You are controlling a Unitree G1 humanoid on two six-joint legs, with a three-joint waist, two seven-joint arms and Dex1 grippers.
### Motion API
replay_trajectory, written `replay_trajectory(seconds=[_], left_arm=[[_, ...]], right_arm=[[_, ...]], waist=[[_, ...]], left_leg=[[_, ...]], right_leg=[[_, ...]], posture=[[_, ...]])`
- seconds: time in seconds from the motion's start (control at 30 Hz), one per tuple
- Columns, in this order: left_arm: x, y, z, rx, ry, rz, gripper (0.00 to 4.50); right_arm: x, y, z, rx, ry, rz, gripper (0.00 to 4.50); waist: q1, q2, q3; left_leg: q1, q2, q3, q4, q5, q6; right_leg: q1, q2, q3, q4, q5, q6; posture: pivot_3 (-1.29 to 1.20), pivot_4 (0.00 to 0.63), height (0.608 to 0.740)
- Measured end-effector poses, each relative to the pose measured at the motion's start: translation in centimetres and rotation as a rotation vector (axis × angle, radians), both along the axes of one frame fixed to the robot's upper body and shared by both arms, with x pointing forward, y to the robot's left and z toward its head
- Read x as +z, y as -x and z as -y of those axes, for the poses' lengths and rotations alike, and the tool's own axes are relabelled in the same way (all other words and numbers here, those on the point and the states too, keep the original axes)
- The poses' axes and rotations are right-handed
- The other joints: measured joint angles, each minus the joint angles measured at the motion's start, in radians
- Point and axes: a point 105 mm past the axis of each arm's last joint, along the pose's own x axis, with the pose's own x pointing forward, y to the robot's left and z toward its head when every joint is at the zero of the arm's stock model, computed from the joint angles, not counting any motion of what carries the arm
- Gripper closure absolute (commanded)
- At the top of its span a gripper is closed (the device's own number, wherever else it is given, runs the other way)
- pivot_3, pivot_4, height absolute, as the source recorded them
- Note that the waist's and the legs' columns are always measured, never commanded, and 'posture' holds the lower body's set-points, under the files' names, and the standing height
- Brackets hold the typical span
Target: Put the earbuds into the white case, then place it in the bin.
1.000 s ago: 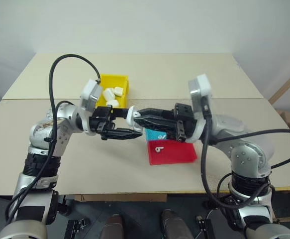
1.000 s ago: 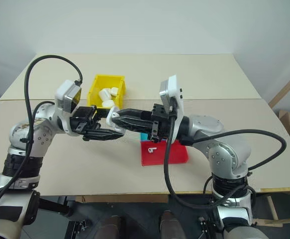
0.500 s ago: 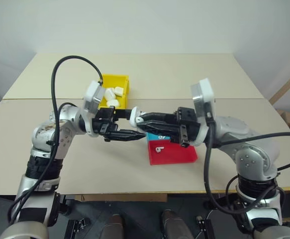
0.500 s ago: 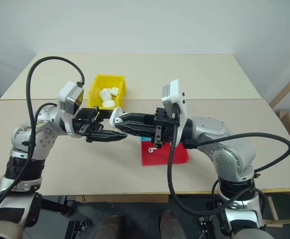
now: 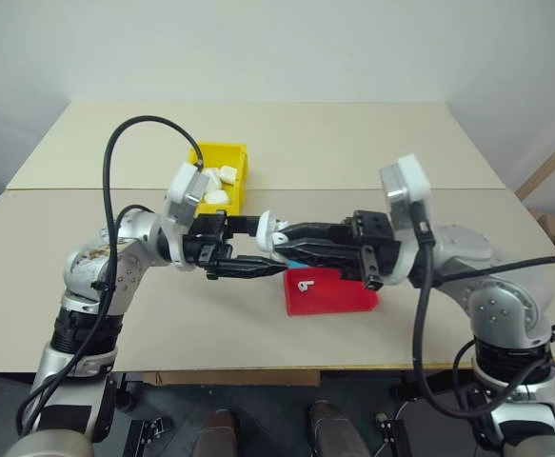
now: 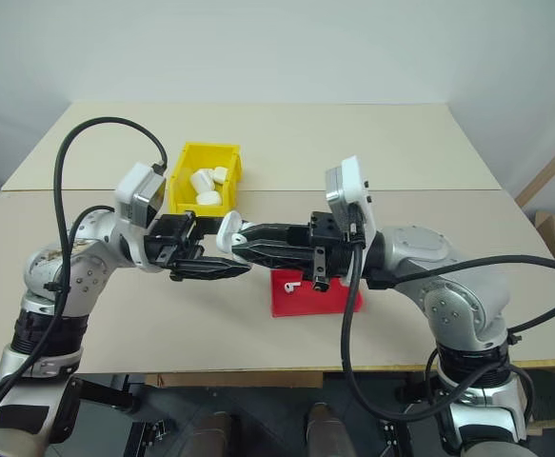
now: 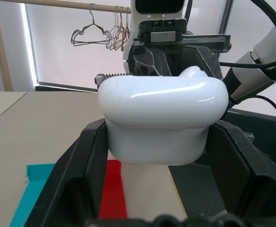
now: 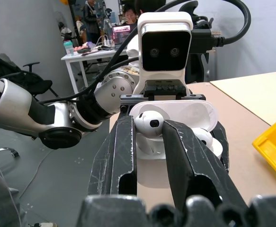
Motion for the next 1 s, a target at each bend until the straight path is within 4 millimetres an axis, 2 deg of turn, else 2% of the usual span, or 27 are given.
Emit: replay_trajectory(seconds=[0.43, 1.0], left_arm=[[0.05, 0.18, 0.08, -0.005, -0.002, 0.006, 1.72], [0.24, 0.03, -0.34, 0.009, 0.001, 0.01, 1.72]], right_arm=[[0.02, 0.12, 0.37, 0.012, 0.009, -0.018, 3.83], [0.27, -0.35, -0.2, 0.007, 0.03, -0.015, 3.83]], waist=[[0.003, 0.0, 0.0], [0.01, 0.0, 0.0]], left_leg=[[0.0, 0.0, 0.0, 0.0, 0.0, 0.0], [0.0, 0.0, 0.0, 0.0, 0.0, 0.0]], right_leg=[[0.0, 0.0, 0.0, -0.001, 0.0, 0.0], [0.0, 0.0, 0.0, -0.001, 0.0, 0.0]], posture=[[0.0, 0.15, 0.74], [0.0, 0.15, 0.74]])
